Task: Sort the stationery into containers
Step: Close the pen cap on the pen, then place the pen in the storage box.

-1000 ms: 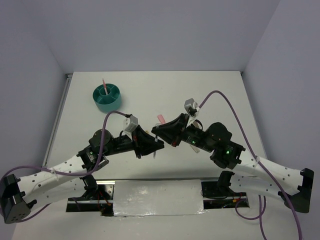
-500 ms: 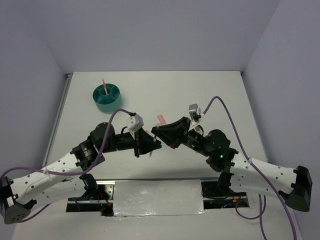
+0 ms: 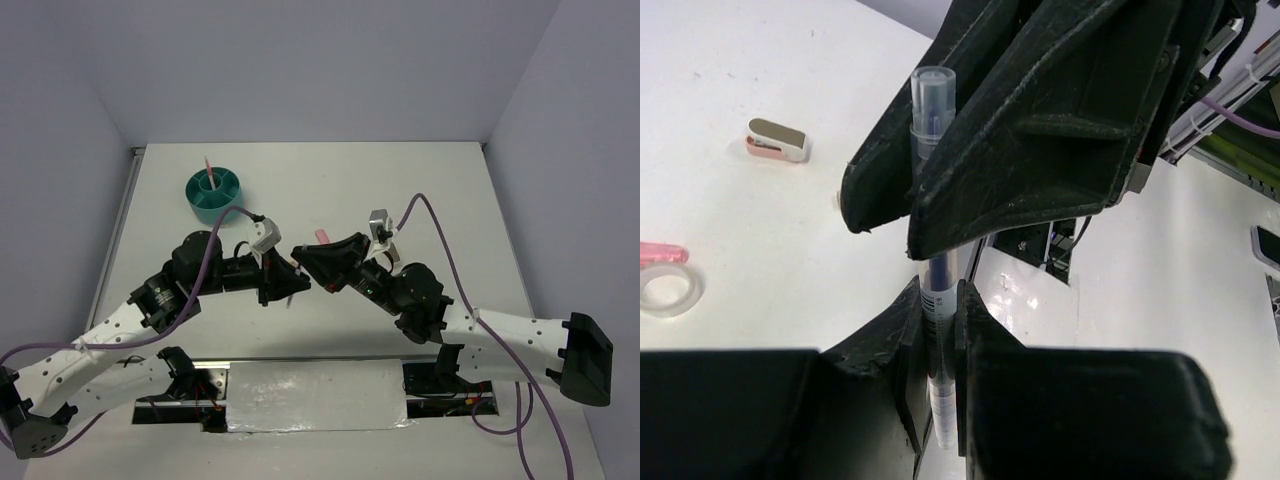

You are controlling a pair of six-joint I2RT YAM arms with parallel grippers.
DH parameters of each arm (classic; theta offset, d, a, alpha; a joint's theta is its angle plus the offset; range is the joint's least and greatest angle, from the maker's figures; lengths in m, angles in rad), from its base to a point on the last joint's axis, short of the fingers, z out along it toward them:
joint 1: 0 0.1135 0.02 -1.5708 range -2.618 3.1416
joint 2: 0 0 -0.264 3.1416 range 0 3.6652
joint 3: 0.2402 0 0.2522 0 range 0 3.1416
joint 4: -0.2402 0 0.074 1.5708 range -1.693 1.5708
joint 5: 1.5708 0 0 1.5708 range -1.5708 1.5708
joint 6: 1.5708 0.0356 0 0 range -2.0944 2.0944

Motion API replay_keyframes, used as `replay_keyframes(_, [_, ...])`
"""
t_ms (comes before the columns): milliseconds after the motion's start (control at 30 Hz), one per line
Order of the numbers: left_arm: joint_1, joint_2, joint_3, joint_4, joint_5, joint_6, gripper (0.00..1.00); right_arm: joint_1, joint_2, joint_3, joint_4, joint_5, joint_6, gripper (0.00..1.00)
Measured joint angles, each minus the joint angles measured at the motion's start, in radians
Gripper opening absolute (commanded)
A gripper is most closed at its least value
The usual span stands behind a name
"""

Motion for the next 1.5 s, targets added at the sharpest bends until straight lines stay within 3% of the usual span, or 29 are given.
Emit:
replay_keyframes(200, [0.031, 0.000, 0.000, -0.017, 0.032, -0.001, 0.00, 0.018, 0.026, 0.001, 0.023, 0.052, 0.007, 0.03])
replay_keyframes(267, [0.030, 0.000, 0.000, -0.016, 0.034, 0.000, 0.00, 0.020, 0.018, 0.005, 0.007, 0.053, 0.008, 0.18])
replay_keyframes(300, [0.028, -0.002, -0.003, -0.012, 0.034, 0.001, 0.00, 0.021, 0.011, 0.011, -0.011, 0.052, 0.006, 0.40])
replay_keyframes(367, [0.021, -0.008, -0.027, 0.078, 0.036, 0.003, 0.00, 0.035, -0.007, 0.033, -0.109, 0.030, 0.011, 0.54])
replay_keyframes(533, [-0.002, -0.068, -0.132, 0.221, 0.061, 0.000, 0.00, 0.058, -0.040, 0.103, -0.299, 0.025, -0.012, 0.53])
replay_keyframes(667, [-0.003, -0.086, -0.171, 0.270, 0.048, -0.002, 0.00, 0.063, -0.039, 0.151, -0.391, 0.011, -0.036, 0.42])
replay_keyframes(733, [-0.004, -0.089, -0.177, 0.271, 0.039, -0.002, 0.00, 0.067, -0.038, 0.157, -0.407, 0.006, -0.040, 0.42])
replay_keyframes(867, [-0.008, -0.095, -0.181, 0.266, 0.022, -0.002, 0.00, 0.066, -0.035, 0.158, -0.412, 0.012, -0.044, 0.56])
replay_keyframes(1100, [-0.016, -0.099, -0.181, 0.272, 0.019, -0.002, 0.00, 0.063, -0.064, 0.158, -0.442, 0.017, -0.046, 0.64])
replay_keyframes(1167, [-0.016, -0.099, -0.181, 0.282, 0.017, -0.003, 0.00, 0.063, -0.083, 0.158, -0.460, 0.024, -0.048, 0.78])
replay_keyframes(1233, [-0.013, -0.101, -0.182, 0.295, -0.013, -0.004, 0.00, 0.065, -0.107, 0.158, -0.476, 0.004, -0.047, 0.82])
replay_keyframes(1500, [-0.007, -0.096, -0.182, 0.327, -0.054, -0.027, 0.00, 0.083, -0.168, 0.150, -0.545, -0.038, -0.065, 0.77])
